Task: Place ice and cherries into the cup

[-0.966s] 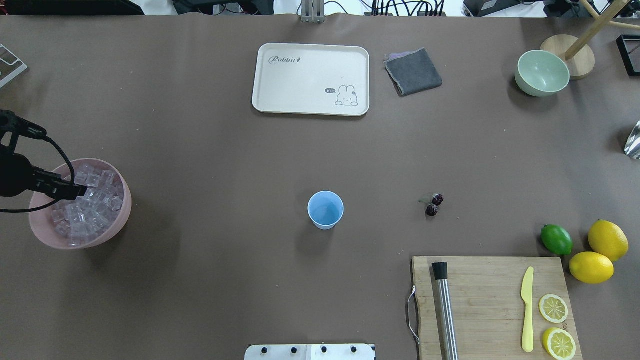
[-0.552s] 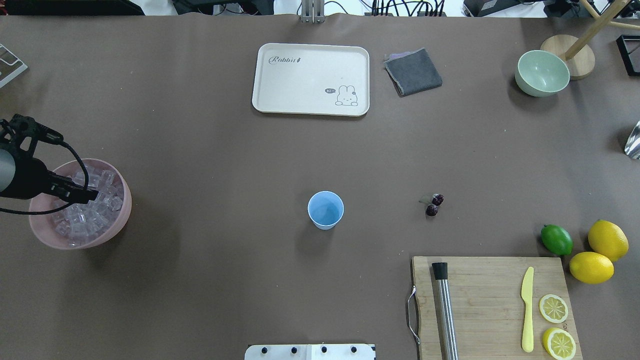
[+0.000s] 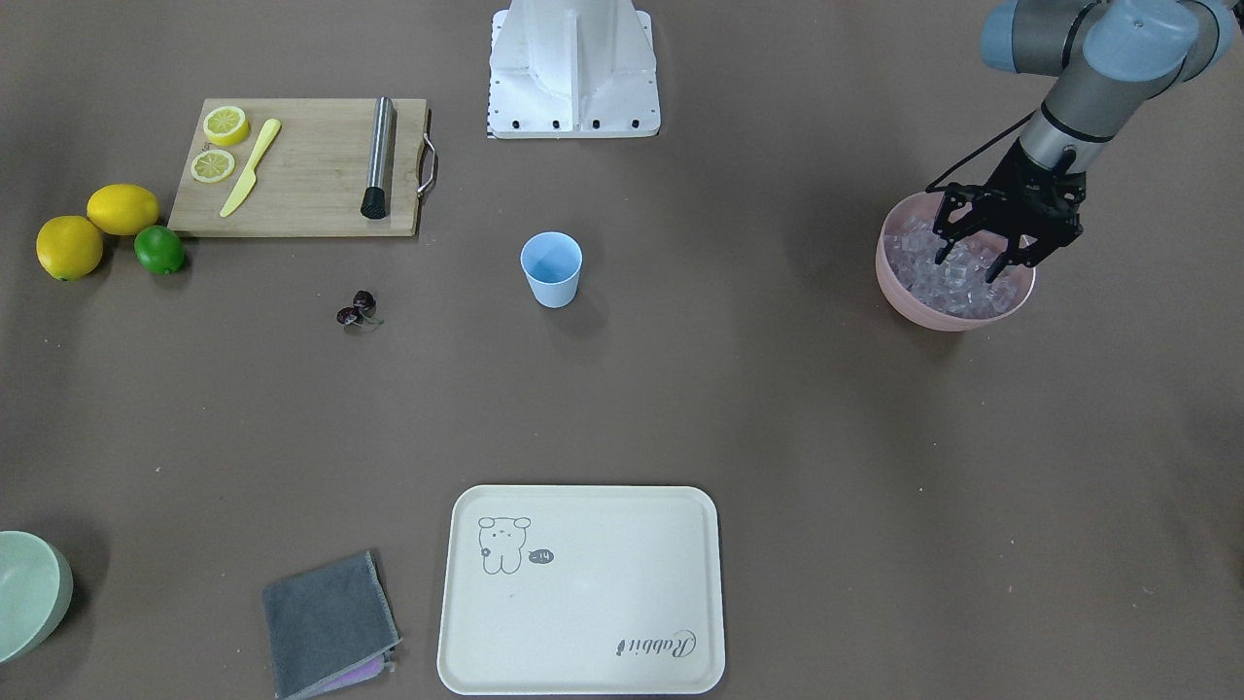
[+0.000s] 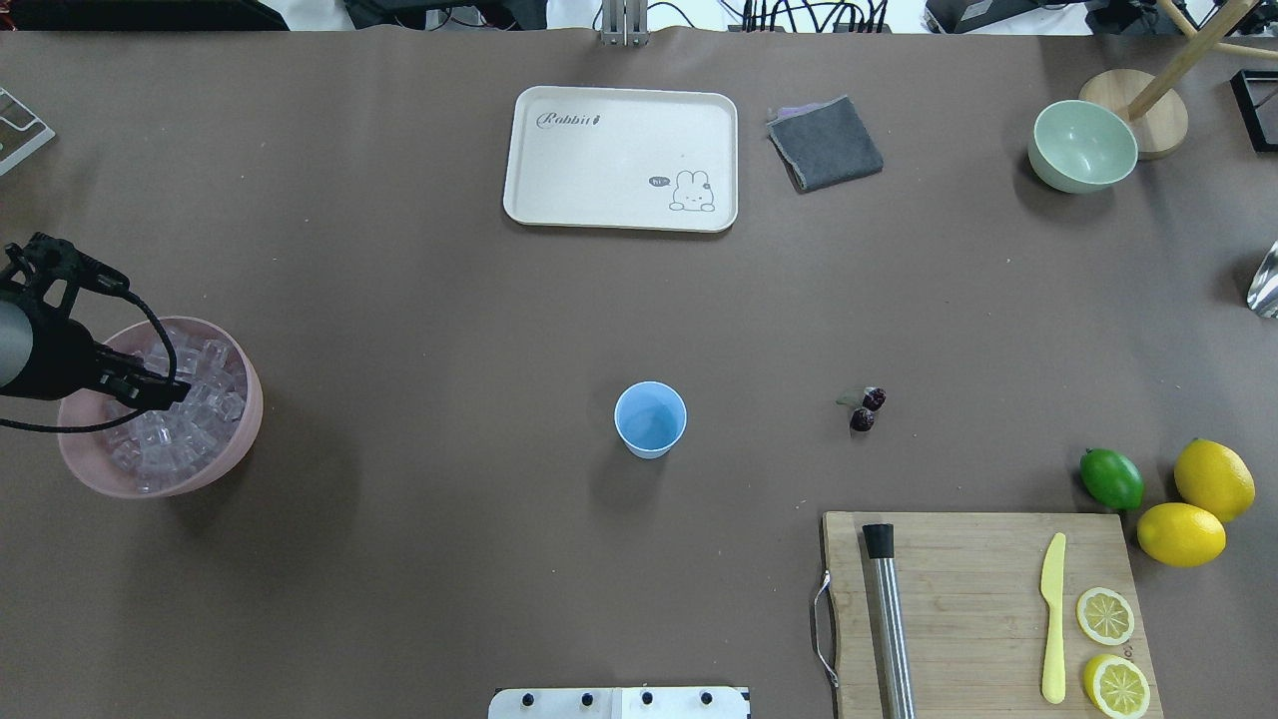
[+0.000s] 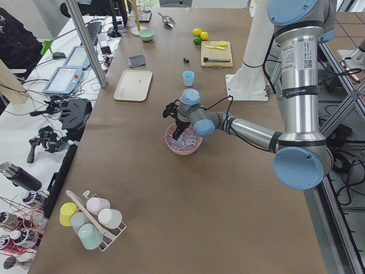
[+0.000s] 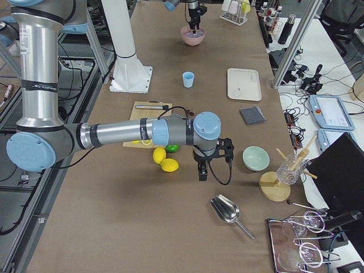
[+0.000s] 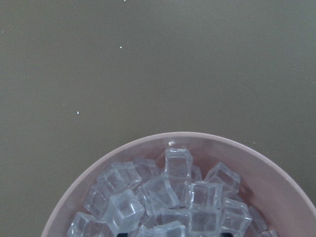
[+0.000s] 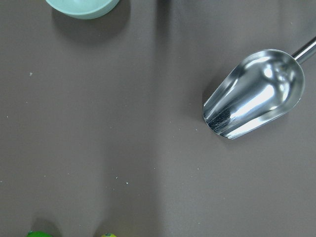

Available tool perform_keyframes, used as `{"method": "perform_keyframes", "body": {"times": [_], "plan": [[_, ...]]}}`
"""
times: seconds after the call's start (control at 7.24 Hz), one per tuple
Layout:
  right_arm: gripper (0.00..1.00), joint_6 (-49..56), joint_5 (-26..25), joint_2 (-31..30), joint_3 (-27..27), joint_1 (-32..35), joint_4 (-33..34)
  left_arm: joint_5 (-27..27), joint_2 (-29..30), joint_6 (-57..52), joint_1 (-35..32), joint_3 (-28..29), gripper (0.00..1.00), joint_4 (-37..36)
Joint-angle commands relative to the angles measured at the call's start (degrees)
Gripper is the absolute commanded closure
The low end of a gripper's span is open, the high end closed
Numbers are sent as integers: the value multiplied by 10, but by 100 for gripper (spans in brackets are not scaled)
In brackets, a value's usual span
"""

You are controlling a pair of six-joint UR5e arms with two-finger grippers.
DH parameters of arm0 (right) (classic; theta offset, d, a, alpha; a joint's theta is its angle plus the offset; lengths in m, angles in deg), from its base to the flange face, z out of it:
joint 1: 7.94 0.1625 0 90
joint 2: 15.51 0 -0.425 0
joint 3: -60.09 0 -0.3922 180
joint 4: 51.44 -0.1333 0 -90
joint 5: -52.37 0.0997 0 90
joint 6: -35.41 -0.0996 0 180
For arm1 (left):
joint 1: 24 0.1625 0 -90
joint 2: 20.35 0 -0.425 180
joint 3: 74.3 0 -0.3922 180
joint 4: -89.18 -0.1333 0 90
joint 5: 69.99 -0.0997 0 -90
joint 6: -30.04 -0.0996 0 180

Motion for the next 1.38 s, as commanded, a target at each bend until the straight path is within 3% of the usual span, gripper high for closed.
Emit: {"method": "perform_keyframes", "body": {"times": [0.0, 0.28, 0.55, 1.24], "plan": [[0, 0, 0, 0, 0, 0, 0, -2, -1, -2, 0, 5, 31, 1], [0, 0, 0, -1, 0, 0, 0, -2, -1, -2, 0, 5, 31, 1], [0, 0, 0, -5, 0, 1, 0, -2, -1, -2, 1, 5, 42, 1], [0, 0, 0, -10, 2, 3, 0, -23, 0, 0, 12, 7, 41, 1]]}}
